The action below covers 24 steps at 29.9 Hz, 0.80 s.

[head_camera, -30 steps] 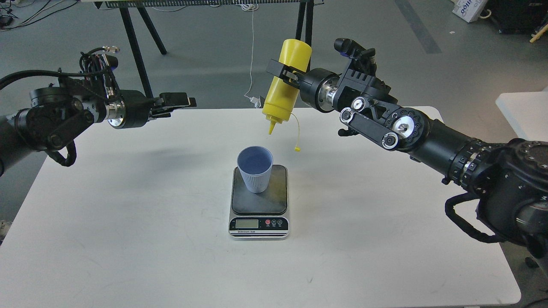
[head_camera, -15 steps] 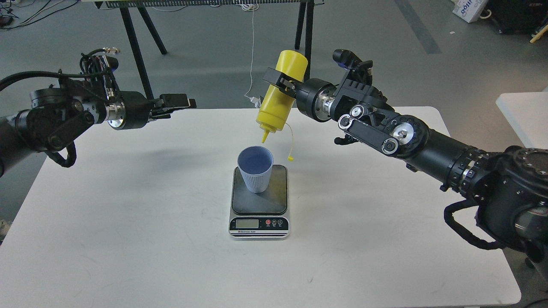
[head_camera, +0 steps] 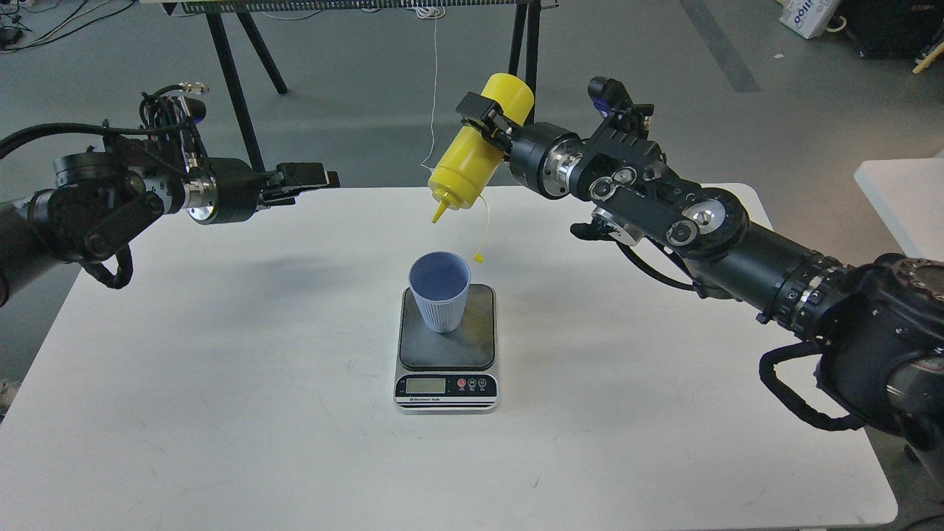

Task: Pour seasoning into cup on scale with both arms
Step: 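Squeeze seasoning from the inverted bottle into the blue cup, then turn the bottle upright and lower it back onto the table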

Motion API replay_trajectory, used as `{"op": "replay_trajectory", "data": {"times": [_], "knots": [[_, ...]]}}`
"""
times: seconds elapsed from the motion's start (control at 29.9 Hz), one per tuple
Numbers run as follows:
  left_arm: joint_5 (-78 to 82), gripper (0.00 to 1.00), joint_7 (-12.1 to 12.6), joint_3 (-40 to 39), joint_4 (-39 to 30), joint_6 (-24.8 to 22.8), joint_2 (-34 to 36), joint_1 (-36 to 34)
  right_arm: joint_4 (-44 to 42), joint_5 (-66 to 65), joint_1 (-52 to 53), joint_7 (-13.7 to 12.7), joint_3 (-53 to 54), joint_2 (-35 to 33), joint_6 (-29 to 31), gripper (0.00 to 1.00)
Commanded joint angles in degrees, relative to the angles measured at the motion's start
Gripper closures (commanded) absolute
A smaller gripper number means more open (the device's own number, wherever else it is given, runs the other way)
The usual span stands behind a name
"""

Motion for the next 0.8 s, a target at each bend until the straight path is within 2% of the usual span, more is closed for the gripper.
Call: {"op": "replay_trajectory", "data": {"times": [0.0, 0.1, 0.23, 0.37, 0.6, 0.77], "knots": [[0.0, 0.01, 0.0, 0.0, 0.0, 0.0, 0.1, -0.1, 1.5, 5.5, 0.0, -0.6, 6.8, 0.0, 2.4, 0.80], [0.2, 0.01, 0.0, 0.1, 0.0, 0.0, 0.1, 0.0, 1.7, 11.5, -0.5, -1.0, 14.3, 0.0, 5.2, 0.80], [0.3, 0.01, 0.0, 0.4, 0.0, 0.0, 0.1, 0.3, 1.8, 23.5, -0.6, -3.8, 22.6, 0.0, 7.6, 0.80], [0.2, 0.01, 0.0, 0.3, 0.0, 0.0, 0.0, 0.6, 1.7, 40.9, -2.3, -8.7, 30.3, -0.6, 10.1, 0.80], [-1.8, 0.01, 0.0, -0.3, 0.0, 0.0, -0.4, -0.1, 1.8, 60.1, -10.8, -14.5, 38.6, -8.3, 12.0, 0.80], [-2.0, 0.01, 0.0, -0.2, 0.0, 0.0, -0.7, -0.1, 5.4, 67.8, -21.1, -16.9, 40.5, -14.1, 14.5, 0.80]]}}
